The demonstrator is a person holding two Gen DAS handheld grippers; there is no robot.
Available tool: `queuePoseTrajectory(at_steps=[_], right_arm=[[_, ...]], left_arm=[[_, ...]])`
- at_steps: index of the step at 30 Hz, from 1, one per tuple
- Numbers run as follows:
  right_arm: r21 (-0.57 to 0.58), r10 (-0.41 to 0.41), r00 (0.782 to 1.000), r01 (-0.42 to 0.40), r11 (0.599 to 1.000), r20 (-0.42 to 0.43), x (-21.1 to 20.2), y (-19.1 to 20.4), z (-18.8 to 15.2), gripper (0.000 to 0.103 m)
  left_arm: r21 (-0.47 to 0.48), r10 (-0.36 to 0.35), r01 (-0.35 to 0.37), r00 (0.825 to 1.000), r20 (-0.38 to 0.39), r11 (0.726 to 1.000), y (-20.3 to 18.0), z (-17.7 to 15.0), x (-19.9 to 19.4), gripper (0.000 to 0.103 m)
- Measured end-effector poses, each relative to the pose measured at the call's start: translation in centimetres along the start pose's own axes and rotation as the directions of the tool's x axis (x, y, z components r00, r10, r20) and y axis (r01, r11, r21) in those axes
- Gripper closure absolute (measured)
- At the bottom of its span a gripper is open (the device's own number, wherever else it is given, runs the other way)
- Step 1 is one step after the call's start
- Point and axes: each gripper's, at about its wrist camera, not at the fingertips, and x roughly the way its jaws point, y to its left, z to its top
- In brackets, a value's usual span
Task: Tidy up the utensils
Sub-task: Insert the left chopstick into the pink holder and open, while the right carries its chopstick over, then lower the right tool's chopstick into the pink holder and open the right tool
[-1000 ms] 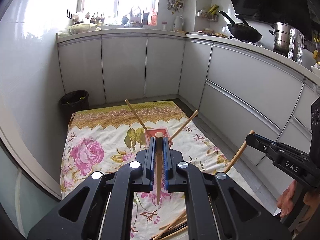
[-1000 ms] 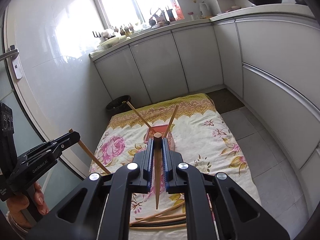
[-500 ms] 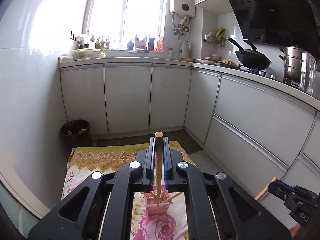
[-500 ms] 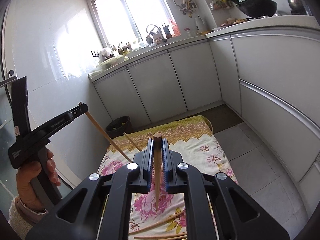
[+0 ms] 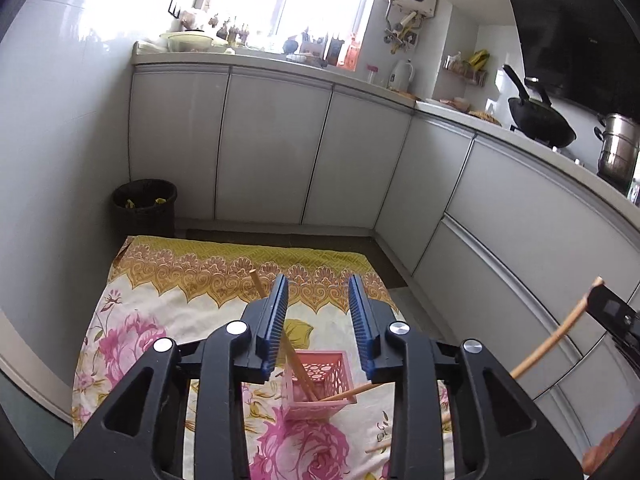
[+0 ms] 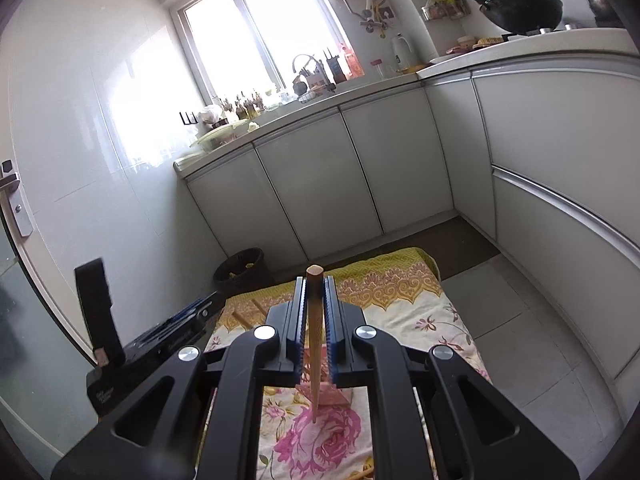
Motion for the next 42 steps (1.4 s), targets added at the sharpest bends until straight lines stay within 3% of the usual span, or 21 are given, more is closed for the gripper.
queuePoseTrajectory(at_steps=[4, 10, 22, 25, 26, 28, 31, 33, 35, 39, 42], right_arm=[[-0.025, 0.001, 0.999, 0.0, 1.0, 0.049, 1.8, 1.8, 1.7, 0.094], [-0.096, -0.034, 0.996, 0.043, 0.994, 0.086, 5.3, 4.0, 2.8, 0.094], [-0.083, -0.102, 0.994, 0.1, 0.992, -0.025, 12.6, 2.7, -2.3, 0.094], [-0.062, -0.118, 0.992, 0.115, 0.991, -0.052, 12.9, 2.3, -2.7, 0.091], [-0.059, -0.121, 0.992, 0.118, 0.991, -0.047, 12.6, 2.2, -2.6, 0.089], [-0.055, -0.133, 0.991, 0.131, 0.99, -0.027, 11.7, 2.2, -2.1, 0.072], [-0.029, -0.147, 0.989, 0.148, 0.989, 0.034, 9.2, 1.8, -1.1, 0.042], [-0.017, -0.176, 0.98, 0.178, 0.984, 0.088, 7.4, 1.6, -0.6, 0.016], [0.004, -0.193, 0.971, 0.194, 0.981, 0.141, 5.4, 1.2, -0.4, 0.008], [0.044, -0.227, 0.966, 0.223, 0.974, 0.125, 2.1, -0.2, -0.8, 0.007], [0.095, -0.252, 0.964, 0.244, 0.965, 0.086, -0.6, -2.0, -2.1, 0.007]], left_arm=[[-0.062, 0.015, -0.012, 0.999, 0.044, 0.998, 2.1, 0.1, -2.7, 0.06], [-0.065, 0.065, -0.064, 0.998, 0.024, 0.996, 4.4, -1.2, -4.0, 0.059], [-0.077, 0.1, -0.104, 0.994, -0.046, 0.992, 6.9, -2.5, -2.9, 0.059], [-0.069, 0.115, -0.117, 0.993, -0.041, 0.991, 6.9, -2.5, -3.2, 0.053], [-0.069, 0.115, -0.118, 0.993, -0.038, 0.991, 7.0, -2.5, -3.5, 0.051], [-0.069, 0.116, -0.118, 0.993, -0.034, 0.991, 7.0, -2.5, -3.9, 0.05], [-0.066, 0.11, -0.112, 0.993, -0.037, 0.991, 6.7, -2.5, -4.3, 0.044], [-0.057, 0.113, -0.115, 0.993, -0.035, 0.992, 6.3, -2.5, -4.7, 0.039], [-0.06, 0.114, -0.115, 0.993, -0.024, 0.992, 6.0, -2.5, -5.3, 0.025], [-0.049, 0.113, -0.113, 0.994, -0.01, 0.992, 4.9, -2.6, -6.4, 0.01], [-0.02, 0.093, -0.093, 0.995, -0.031, 0.995, 3.8, -3.0, -6.7, 0.007]])
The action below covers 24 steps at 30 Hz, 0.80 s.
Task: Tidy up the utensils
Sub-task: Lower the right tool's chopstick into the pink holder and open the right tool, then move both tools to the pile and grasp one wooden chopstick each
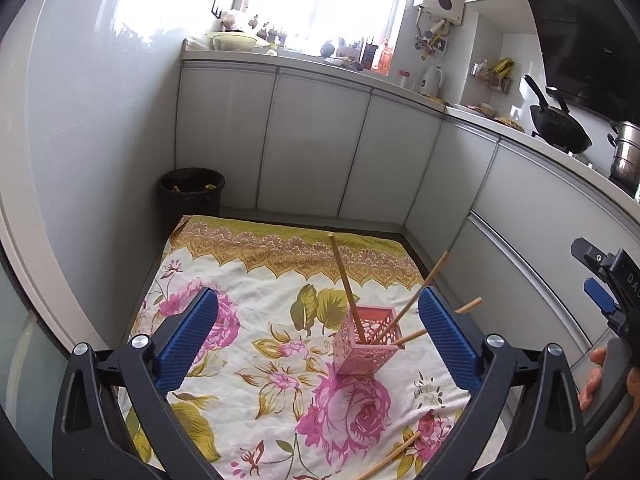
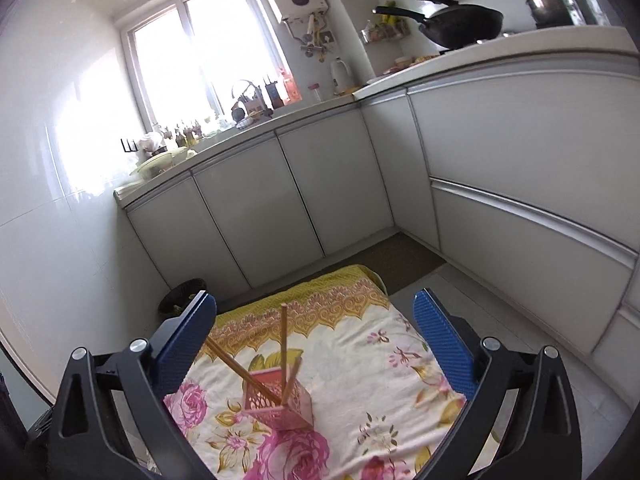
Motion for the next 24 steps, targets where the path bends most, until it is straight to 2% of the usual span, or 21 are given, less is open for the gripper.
queuePoseTrajectory(at_steps=[4, 8, 13, 16, 18, 20, 22, 24], right_arm=[[0.063, -0.02, 0.995, 0.027, 0.998, -0.1, -3.0, -3.9, -3.0, 0.007], [0.062, -0.072, 0.969, 0.089, 0.994, -0.236, -4.9, -7.0, -6.6, 0.007], [0.019, -0.117, 0.944, 0.129, 0.991, -0.309, -7.4, -8.5, -9.9, 0.007], [0.008, -0.117, 0.929, 0.128, 0.992, -0.351, -8.5, -9.1, -11.5, 0.007], [0.04, -0.083, 0.91, 0.109, 0.993, -0.406, -8.8, -9.8, -12.5, 0.007], [0.085, -0.046, 0.887, 0.096, 0.992, -0.459, -8.8, -10.4, -13.3, 0.007], [0.117, -0.025, 0.877, 0.092, 0.989, -0.48, -9.1, -10.9, -14.0, 0.007], [0.121, -0.027, 0.865, 0.101, 0.987, -0.502, -9.1, -11.2, -14.6, 0.007]], left_arm=[[0.049, -0.017, 0.019, 0.999, -0.052, 0.999, -1.6, -1.2, 0.1, 0.007], [0.105, -0.027, 0.037, 0.995, -0.093, 0.994, -3.7, -2.3, 0.4, 0.007], [0.203, -0.054, 0.091, 0.982, -0.18, 0.975, -6.9, -3.9, 1.5, 0.007], [0.292, -0.075, 0.162, 0.955, -0.287, 0.943, -9.2, -5.4, 3.1, 0.007], [0.367, -0.052, 0.195, 0.93, -0.364, 0.909, -10.9, -6.7, 4.7, 0.007], [0.446, -0.006, 0.216, 0.904, -0.427, 0.869, -12.5, -8.3, 6.3, 0.007], [0.518, 0.033, 0.246, 0.881, -0.471, 0.819, -13.8, -9.7, 7.4, 0.007], [0.552, 0.064, 0.286, 0.846, -0.529, 0.783, -14.9, -11.1, 8.7, 0.007]])
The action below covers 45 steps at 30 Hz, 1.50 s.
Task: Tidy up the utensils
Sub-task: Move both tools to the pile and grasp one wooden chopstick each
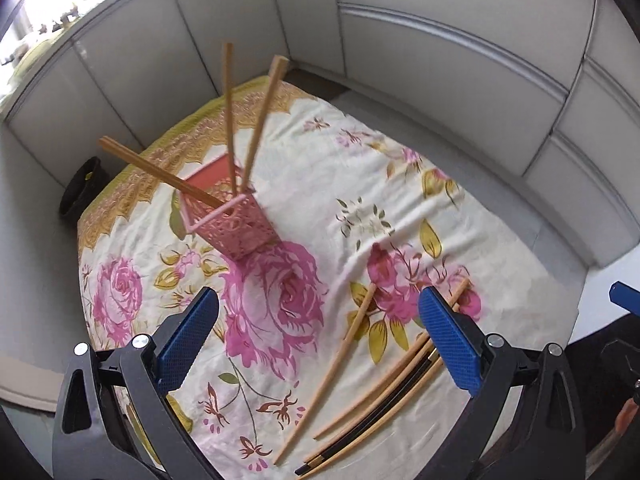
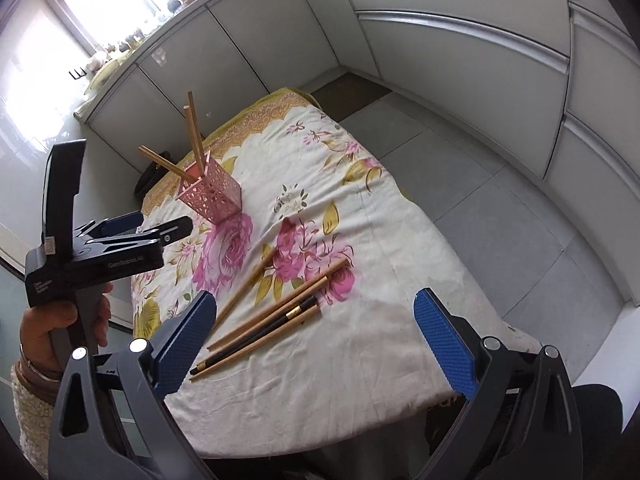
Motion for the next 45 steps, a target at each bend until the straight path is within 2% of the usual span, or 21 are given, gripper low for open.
queuePoseTrajectory(at_steps=[3, 6, 12, 14, 17, 21, 24, 26, 27, 31, 35, 37, 39, 40, 42, 45], right_arm=[[0.022, -0.006, 1.0, 0.007, 1.0, -0.029, 0.4, -0.5, -0.4, 0.007], [0.043, -0.013, 0.999, 0.015, 0.999, -0.053, 0.9, -1.0, -0.7, 0.007], [0.087, -0.006, 0.992, 0.017, 0.996, -0.124, 2.1, -2.0, -0.8, 0.007], [0.09, 0.001, 0.989, 0.013, 0.996, -0.146, 2.5, -2.1, -0.9, 0.007], [0.106, 0.011, 0.986, 0.007, 0.994, -0.169, 2.9, -2.2, -0.8, 0.007], [0.132, 0.012, 0.983, 0.012, 0.991, -0.183, 3.5, -2.8, -0.5, 0.007], [0.166, 0.014, 0.981, 0.018, 0.986, -0.192, 4.2, -3.3, -0.1, 0.007], [0.184, 0.011, 0.979, 0.027, 0.983, -0.204, 4.9, -3.6, 0.2, 0.007], [0.197, 0.016, 0.977, 0.026, 0.98, -0.212, 5.2, -3.8, 0.5, 0.007], [0.259, 0.044, 0.969, 0.021, 0.966, -0.242, 7.1, -4.2, 1.6, 0.007], [0.331, 0.075, 0.956, 0.024, 0.943, -0.285, 9.7, -4.2, 2.8, 0.007], [0.364, 0.088, 0.946, 0.034, 0.931, -0.313, 11.1, -4.0, 3.4, 0.013], [0.388, 0.091, 0.928, 0.061, 0.92, -0.361, 12.7, -3.7, 3.8, 0.032], [0.396, 0.089, 0.918, 0.078, 0.915, -0.387, 13.6, -3.6, 3.9, 0.037], [0.409, 0.077, 0.898, 0.121, 0.904, -0.434, 15.1, -3.4, 4.1, 0.056], [0.414, 0.044, 0.879, 0.179, 0.893, -0.475, 16.7, -2.8, 4.3, 0.067]], left_arm=[[0.079, -0.028, 0.038, 0.993, -0.118, 0.996, -1.5, 0.2, 2.6, 0.007], [0.122, -0.04, 0.073, 0.968, -0.249, 0.99, -2.6, 0.2, 5.8, 0.007], [0.112, -0.045, 0.092, 0.929, -0.367, 0.989, -2.7, 0.6, 9.8, 0.009], [0.09, -0.069, 0.113, 0.917, -0.393, 0.99, -2.5, 0.7, 10.8, 0.024], [0.083, -0.079, 0.126, 0.902, -0.426, 0.989, -2.3, 0.5, 12.0, 0.042], [0.09, -0.088, 0.143, 0.891, -0.445, 0.986, -2.5, 0.1, 13.1, 0.054], [0.074, -0.111, 0.158, 0.892, -0.439, 0.985, -2.3, 0.2, 13.5, 0.065], [0.08, -0.109, 0.16, 0.89, -0.443, 0.984, -2.2, 0.2, 14.0, 0.087], [0.079, -0.127, 0.179, 0.889, -0.44, 0.981, -2.3, 0.3, 14.0, 0.091], [0.1, -0.132, 0.192, 0.895, -0.426, 0.976, -2.4, 0.2, 14.5, 0.095], [0.072, -0.137, 0.174, 0.921, -0.366, 0.982, -2.1, -0.8, 13.8, 0.095], [0.043, -0.166, 0.189, 0.934, -0.317, 0.981, -1.2, -1.2, 12.2, 0.095], [0.026, -0.182, 0.196, 0.946, -0.268, 0.98, -0.2, -1.7, 10.4, 0.095], [0.016, -0.187, 0.196, 0.953, -0.24, 0.98, 0.3, -1.9, 9.4, 0.095], [0.0, -0.197, 0.2, 0.963, -0.182, 0.98, 1.3, -2.5, 7.4, 0.095], [-0.008, -0.205, 0.205, 0.972, -0.112, 0.979, 2.1, -3.4, 5.1, 0.095]])
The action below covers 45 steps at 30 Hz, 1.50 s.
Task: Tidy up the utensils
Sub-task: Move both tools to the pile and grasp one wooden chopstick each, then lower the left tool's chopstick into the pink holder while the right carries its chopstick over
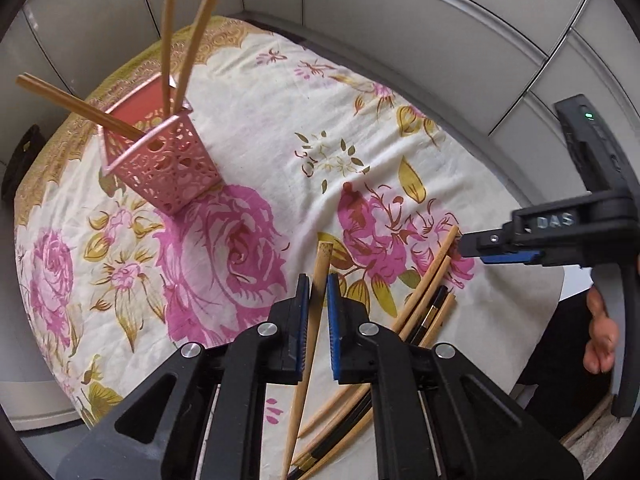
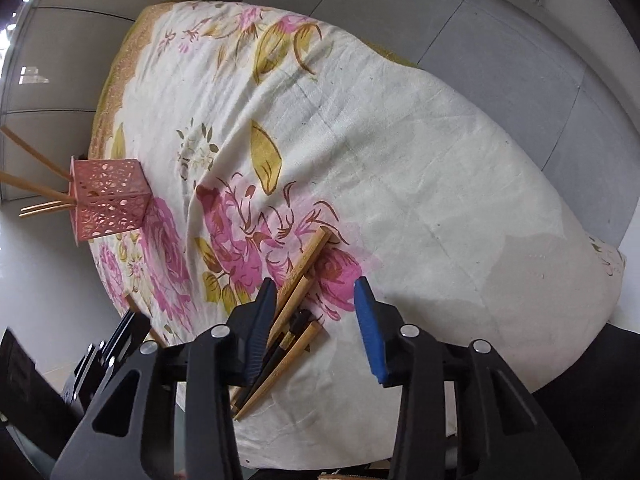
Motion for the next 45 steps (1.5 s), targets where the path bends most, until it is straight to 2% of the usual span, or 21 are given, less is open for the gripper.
queuePoseTrajectory(at_steps=[3, 8, 11, 14, 16, 17, 18, 20, 23, 25, 28, 30, 32, 34, 35, 40, 42, 45], right_arm=[[0.012, -0.057, 0.998, 0.057, 0.998, -0.001, 0.8, 1.4, 0.3, 0.074], [0.034, -0.139, 0.99, 0.139, 0.99, 0.005, 2.2, 2.9, 1.1, 0.074], [-0.005, -0.181, 0.982, 0.181, 0.983, 0.046, 2.7, 5.0, 1.5, 0.074], [-0.06, -0.22, 0.974, 0.223, 0.973, 0.045, 3.8, 7.9, 2.2, 0.071], [-0.095, -0.244, 0.968, 0.249, 0.964, 0.06, 4.7, 9.4, 2.4, 0.078], [-0.123, -0.269, 0.959, 0.279, 0.952, 0.092, 5.0, 10.2, 2.3, 0.091], [-0.155, -0.277, 0.954, 0.293, 0.944, 0.117, 5.4, 10.7, 2.1, 0.09], [-0.201, -0.259, 0.952, 0.29, 0.936, 0.164, 5.8, 11.1, 1.5, 0.09], [-0.241, -0.13, 0.97, 0.179, 0.954, 0.203, 5.7, 10.1, 0.5, 0.091], [-0.313, -0.039, 0.965, 0.123, 0.942, 0.26, 4.6, 10.2, -1.3, 0.091], [-0.461, 0.091, 0.925, 0.097, 0.882, 0.369, 1.3, 11.4, -5.0, 0.091], [-0.54, 0.168, 0.891, 0.098, 0.836, 0.422, -1.5, 12.0, -7.5, 0.092], [-0.605, 0.237, 0.844, 0.123, 0.787, 0.481, -4.1, 12.5, -9.5, 0.092], [-0.657, 0.305, 0.8, 0.142, 0.74, 0.517, -6.8, 12.8, -11.1, 0.094], [-0.678, 0.329, 0.787, 0.148, 0.72, 0.521, -7.6, 13.3, -11.7, 0.095], [-0.736, 0.412, 0.748, 0.149, 0.66, 0.521, -12.0, 14.8, -13.6, 0.095], [-0.748, 0.436, 0.733, 0.15, 0.646, 0.523, -13.7, 15.2, -13.8, 0.095], [-0.763, 0.467, 0.722, 0.13, 0.633, 0.511, -16.0, 16.0, -13.5, 0.095]], left_arm=[[-0.003, -0.01, 0.011, 0.998, 0.057, 1.0, 0.0, -0.7, -1.5, 0.095], [-0.001, -0.035, 0.036, 0.993, 0.112, 0.999, 1.3, -1.3, -3.4, 0.095], [-0.026, -0.029, 0.033, 0.992, 0.123, 0.999, 2.6, -1.9, -3.8, 0.096], [-0.061, -0.013, 0.021, 0.991, 0.134, 0.998, 4.0, -2.6, -4.3, 0.096], [-0.081, -0.006, 0.018, 0.99, 0.144, 0.997, 4.6, -3.0, -4.5, 0.096], [-0.094, 0.001, 0.013, 0.989, 0.15, 0.995, 5.0, -3.1, -4.7, 0.096], [-0.111, 0.009, 0.009, 0.987, 0.158, 0.994, 5.4, -3.2, -4.9, 0.096], [-0.152, 0.021, 0.006, 0.984, 0.177, 0.988, 6.0, -3.5, -5.3, 0.096], [-0.2, 0.049, -0.002, 0.972, 0.231, 0.98, 6.0, -4.1, -6.6, 0.096], [-0.23, 0.07, 0.001, 0.951, 0.3, 0.973, 5.5, -4.4, -7.9, 0.096], [-0.28, 0.138, -0.028, 0.915, 0.379, 0.96, 4.3, -5.3, -10.1, 0.096], [-0.315, 0.193, -0.053, 0.881, 0.431, 0.948, 3.2, -6.1, -11.7, 0.096], [-0.348, 0.255, -0.087, 0.844, 0.471, 0.933, 2.2, -6.8, -13.2, 0.096], [-0.369, 0.288, -0.101, 0.818, 0.498, 0.924, 1.5, -7.0, -14.5, 0.096], [-0.382, 0.304, -0.104, 0.804, 0.511, 0.918, 1.2, -6.9, -15.3, 0.096], [-0.408, 0.346, -0.111, 0.748, 0.566, 0.906, 0.3, -5.9, -18.6, 0.097], [-0.411, 0.353, -0.11, 0.733, 0.581, 0.905, 0.2, -5.1, -19.7, 0.097], [-0.414, 0.361, -0.11, 0.717, 0.597, 0.904, 0.2, -3.7, -20.8, 0.097]])
